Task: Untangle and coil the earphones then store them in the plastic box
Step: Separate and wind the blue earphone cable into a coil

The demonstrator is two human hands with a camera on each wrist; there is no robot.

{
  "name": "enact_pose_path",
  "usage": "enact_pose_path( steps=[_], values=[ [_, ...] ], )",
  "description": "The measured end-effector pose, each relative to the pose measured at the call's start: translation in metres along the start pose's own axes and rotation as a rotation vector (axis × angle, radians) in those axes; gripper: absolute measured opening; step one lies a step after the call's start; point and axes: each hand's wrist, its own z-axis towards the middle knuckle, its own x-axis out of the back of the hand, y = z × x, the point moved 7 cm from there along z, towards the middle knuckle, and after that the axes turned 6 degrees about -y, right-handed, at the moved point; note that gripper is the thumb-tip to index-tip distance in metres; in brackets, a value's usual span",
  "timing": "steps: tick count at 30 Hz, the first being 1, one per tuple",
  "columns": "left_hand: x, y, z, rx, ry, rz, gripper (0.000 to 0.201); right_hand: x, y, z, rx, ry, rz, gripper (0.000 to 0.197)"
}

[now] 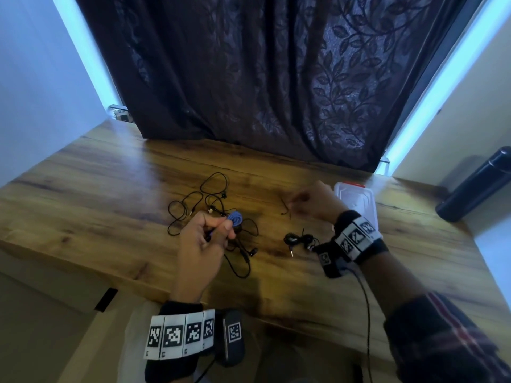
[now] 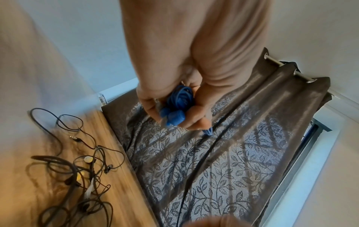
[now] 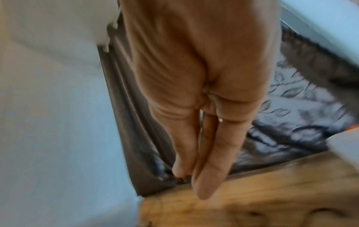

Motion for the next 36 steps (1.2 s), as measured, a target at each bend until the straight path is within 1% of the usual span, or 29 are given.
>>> enact_pose_path(
  steps=[1,2,4,6,9,12,17,20,22,24,26,28,29,30,31,32,33,35,36],
  values=[
    [0.002,-0.001,0.0,0.006,0.01,0.004,0.008,0.003,0.019,0.012,-0.071,-0.018,-0.121,0.013],
    [0.004,-0.002,0.0,0.012,0.018,0.003,0.007,0.003,0.035,0.022,-0.137,-0.047,-0.184,0.015],
    [0.007,-0.003,0.001,0.027,0.033,-0.007,0.005,-0.001,0.059,0.038,-0.246,-0.083,-0.233,0.017],
    [0.009,-0.005,0.002,0.041,0.044,-0.01,0.005,-0.005,0.068,0.049,-0.3,-0.095,-0.299,0.011],
    [0.014,-0.008,0.005,0.035,0.047,0.006,0.002,-0.011,0.071,0.063,-0.297,-0.082,-0.416,0.016],
    [0.018,-0.008,0.005,0.029,0.051,0.021,0.003,-0.02,0.071,0.07,-0.288,-0.078,-0.514,0.017],
    [0.023,-0.009,0.008,0.028,0.058,0.0,0.012,-0.028,0.062,0.07,-0.165,-0.037,-0.689,0.022],
    [0.021,-0.005,0.008,0.022,0.059,-0.032,0.009,-0.03,0.061,0.066,-0.122,-0.059,-0.753,0.032],
    [0.019,-0.003,0.006,0.019,0.068,-0.056,0.006,-0.02,0.052,0.057,-0.117,-0.054,-0.756,0.028],
    [0.02,-0.002,0.006,0.03,0.085,-0.083,0.005,0.001,0.031,0.044,-0.097,0.033,-0.607,0.019],
    [0.023,-0.004,0.006,0.056,0.117,-0.141,0.005,0.026,0.003,0.024,-0.019,0.24,-0.328,0.011],
    [0.027,-0.004,0.006,0.074,0.148,-0.236,0.008,0.039,-0.028,-0.006,0.097,0.449,-0.011,0.004],
    [0.027,-0.004,0.006,0.077,0.158,-0.281,0.01,0.037,-0.043,-0.022,0.149,0.506,0.141,0.003],
    [0.027,-0.004,0.006,0.072,0.161,-0.321,0.009,0.029,-0.055,-0.037,0.194,0.512,0.306,0.005],
    [0.027,-0.001,0.005,0.063,0.161,-0.355,0.006,0.017,-0.07,-0.048,0.249,0.467,0.495,0.007],
    [0.026,0.001,0.004,0.058,0.156,-0.388,0.004,0.001,-0.082,-0.057,0.291,0.388,0.694,0.01],
    [0.024,0.005,0.003,0.059,0.148,-0.419,0.007,-0.016,-0.092,-0.062,0.307,0.288,0.909,0.01],
    [0.02,0.012,0.0,0.057,0.127,-0.479,0.013,-0.053,-0.109,-0.061,0.259,0.074,1.32,0.007],
    [0.018,0.015,-0.001,0.051,0.11,-0.509,0.015,-0.068,-0.115,-0.06,0.227,-0.002,1.47,0.01]
  ],
)
